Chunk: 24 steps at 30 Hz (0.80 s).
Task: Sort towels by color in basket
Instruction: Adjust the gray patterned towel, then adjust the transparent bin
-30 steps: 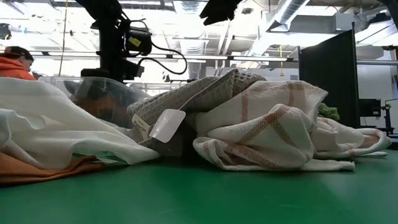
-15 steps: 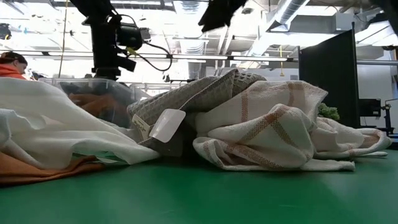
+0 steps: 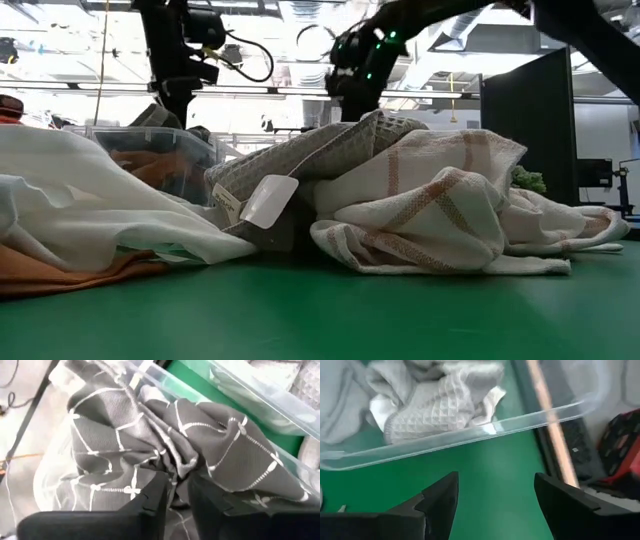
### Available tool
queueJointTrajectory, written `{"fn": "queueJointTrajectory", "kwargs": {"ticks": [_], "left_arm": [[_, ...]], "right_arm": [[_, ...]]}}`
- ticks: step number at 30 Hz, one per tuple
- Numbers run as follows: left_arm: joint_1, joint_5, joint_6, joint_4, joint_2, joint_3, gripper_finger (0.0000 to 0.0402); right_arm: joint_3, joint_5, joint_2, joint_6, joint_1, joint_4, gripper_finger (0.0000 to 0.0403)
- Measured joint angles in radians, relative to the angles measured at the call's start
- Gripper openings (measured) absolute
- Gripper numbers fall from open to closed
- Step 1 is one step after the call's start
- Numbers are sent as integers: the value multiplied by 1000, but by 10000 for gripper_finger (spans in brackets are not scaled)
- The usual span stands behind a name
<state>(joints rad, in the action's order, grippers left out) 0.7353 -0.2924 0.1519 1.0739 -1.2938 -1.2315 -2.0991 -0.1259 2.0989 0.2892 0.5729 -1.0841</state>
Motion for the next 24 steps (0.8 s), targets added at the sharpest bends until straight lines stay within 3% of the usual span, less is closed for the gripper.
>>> {"fn": "queueJointTrajectory", "kwargs": {"ticks": [3,8,17,20,24], "left_arm": [[0,0,-33,22,0,-22,98],[0,2,-64,67,0,-77,140],[-1,25,-52,85,35,-153,150],[3,1,-56,149,27,-152,151],[26,-65,-45,165,-6,-87,151]], "right_arm": [[0,16,51,18,1,32,285],[0,130,120,39,-5,98,285],[0,128,131,154,-18,301,285],[-1,145,126,139,-17,283,285],[-22,182,111,80,7,134,285]]}}
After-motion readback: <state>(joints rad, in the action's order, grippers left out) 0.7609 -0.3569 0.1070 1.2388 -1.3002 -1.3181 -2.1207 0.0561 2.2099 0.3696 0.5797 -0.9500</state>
